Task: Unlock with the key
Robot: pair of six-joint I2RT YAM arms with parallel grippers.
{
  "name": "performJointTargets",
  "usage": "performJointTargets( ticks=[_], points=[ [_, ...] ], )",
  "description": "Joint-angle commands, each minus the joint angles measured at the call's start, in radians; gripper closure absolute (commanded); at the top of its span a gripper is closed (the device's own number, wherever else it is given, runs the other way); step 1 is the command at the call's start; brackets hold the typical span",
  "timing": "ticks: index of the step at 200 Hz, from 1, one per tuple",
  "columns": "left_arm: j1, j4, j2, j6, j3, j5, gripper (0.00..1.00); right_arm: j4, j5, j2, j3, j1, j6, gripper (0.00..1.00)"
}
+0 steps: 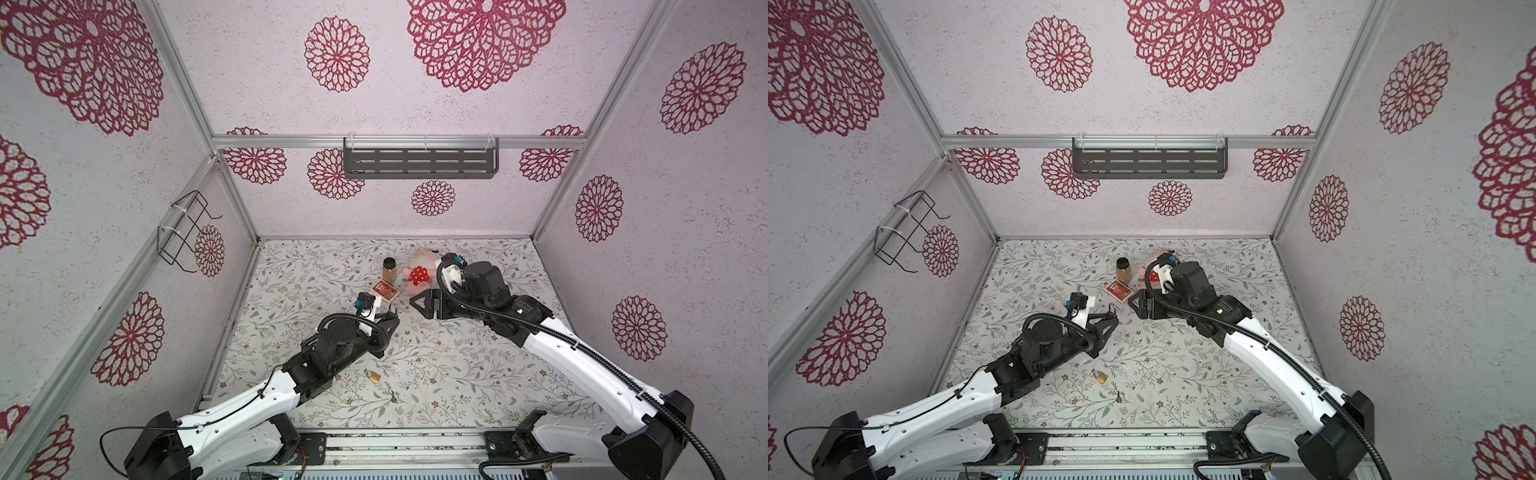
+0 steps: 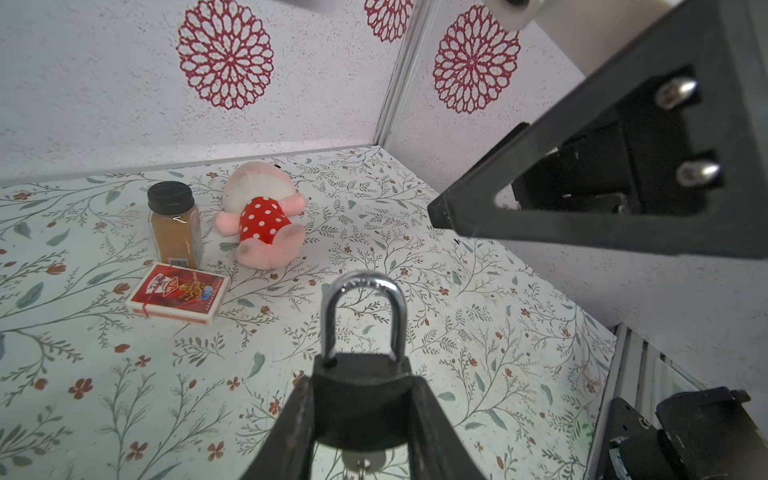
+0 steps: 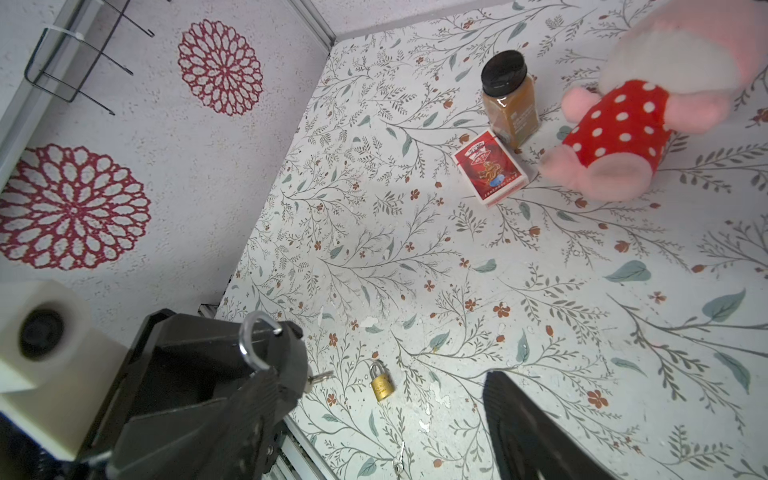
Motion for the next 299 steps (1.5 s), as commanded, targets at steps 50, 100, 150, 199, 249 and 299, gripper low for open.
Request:
performJointTargets(
  ticks=[50, 100, 150, 199, 249, 299],
  points=[
    [-0.002, 0.042, 0.055, 0.054, 0.038, -0.013, 1.0, -0.125, 0.089, 0.105, 0.136, 0.06, -0.084, 0.16],
    [-0.002, 0.041, 0.061, 0.065, 0.037, -0.023, 1.0, -0.164, 0.144, 0.177, 0.194, 0.082, -0.092, 0.16],
    [-0.003, 0.042, 0.054, 0.079, 0.032, -0.024, 1.0, -0.19, 0.179, 0.226, 0.237, 0.086, -0.111, 0.15],
    [-0.004, 0.04, 0.056, 0.092, 0.029, -0.037, 1.0, -0.271, 0.258, 0.257, 0.278, 0.083, -0.168, 0.15],
    [-0.003, 0.06, 0.052, 0.088, 0.018, -0.041, 1.0, -0.305, 0.229, 0.249, 0.267, 0.063, -0.211, 0.15],
    [-0.002, 0.08, 0.057, 0.076, 0.011, -0.059, 1.0, -0.269, 0.184, 0.184, 0.192, 0.036, -0.201, 0.15]
  ],
)
